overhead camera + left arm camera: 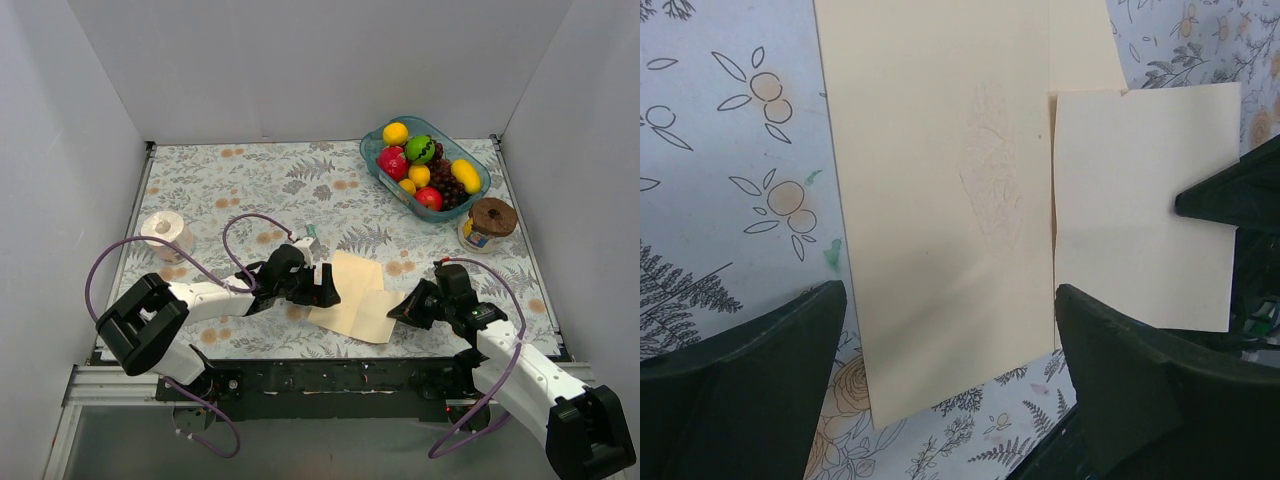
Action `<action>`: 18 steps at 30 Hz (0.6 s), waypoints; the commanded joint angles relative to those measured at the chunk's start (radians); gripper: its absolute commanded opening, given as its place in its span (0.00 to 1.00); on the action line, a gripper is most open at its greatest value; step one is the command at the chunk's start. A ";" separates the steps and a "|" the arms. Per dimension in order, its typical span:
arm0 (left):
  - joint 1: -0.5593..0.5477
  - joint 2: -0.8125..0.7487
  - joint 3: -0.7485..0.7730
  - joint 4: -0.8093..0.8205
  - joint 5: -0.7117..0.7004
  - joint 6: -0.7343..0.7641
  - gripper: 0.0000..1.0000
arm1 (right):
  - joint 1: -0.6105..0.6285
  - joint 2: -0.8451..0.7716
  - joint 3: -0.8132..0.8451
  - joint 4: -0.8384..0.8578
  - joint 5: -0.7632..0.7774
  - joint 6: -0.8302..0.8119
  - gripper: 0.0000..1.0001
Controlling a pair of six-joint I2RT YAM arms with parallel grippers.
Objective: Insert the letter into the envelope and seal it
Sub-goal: Place the 1/2-folded letter in the envelope.
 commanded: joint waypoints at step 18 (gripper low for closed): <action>0.004 0.023 -0.029 0.036 0.016 -0.007 0.84 | 0.002 -0.019 0.098 0.230 -0.114 0.024 0.01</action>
